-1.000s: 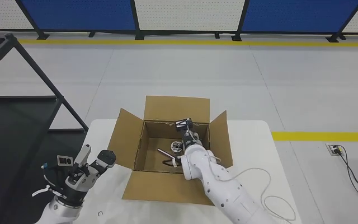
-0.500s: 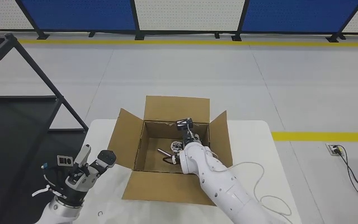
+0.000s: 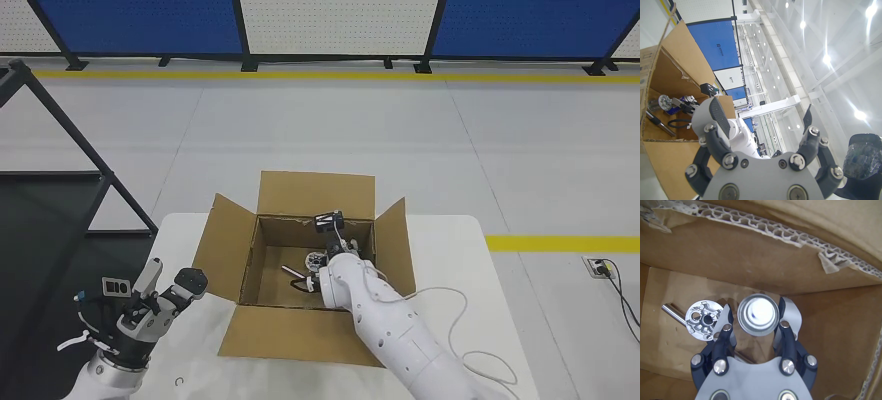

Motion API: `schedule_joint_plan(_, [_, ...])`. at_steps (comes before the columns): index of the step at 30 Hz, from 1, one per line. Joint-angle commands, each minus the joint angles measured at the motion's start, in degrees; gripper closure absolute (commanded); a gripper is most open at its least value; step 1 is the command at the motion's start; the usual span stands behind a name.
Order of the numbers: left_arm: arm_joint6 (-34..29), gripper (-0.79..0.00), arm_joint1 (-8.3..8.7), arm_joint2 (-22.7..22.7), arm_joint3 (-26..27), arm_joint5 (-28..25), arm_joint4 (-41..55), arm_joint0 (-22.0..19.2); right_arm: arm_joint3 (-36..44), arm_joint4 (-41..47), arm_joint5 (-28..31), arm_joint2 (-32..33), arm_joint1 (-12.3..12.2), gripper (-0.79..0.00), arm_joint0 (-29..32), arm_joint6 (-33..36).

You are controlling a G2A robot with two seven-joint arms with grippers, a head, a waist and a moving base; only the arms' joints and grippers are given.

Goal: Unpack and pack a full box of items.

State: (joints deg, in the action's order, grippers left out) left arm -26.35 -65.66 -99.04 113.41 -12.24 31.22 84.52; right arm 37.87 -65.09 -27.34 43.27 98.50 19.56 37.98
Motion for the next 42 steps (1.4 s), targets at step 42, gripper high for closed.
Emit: schedule_joint_plan(42, [0.0,-0.785,0.0,0.0,0.0,0.0,0.0,0.0,0.9,-1.1,-0.2,1.1,0.0,-0.631,0.9,-0.5])
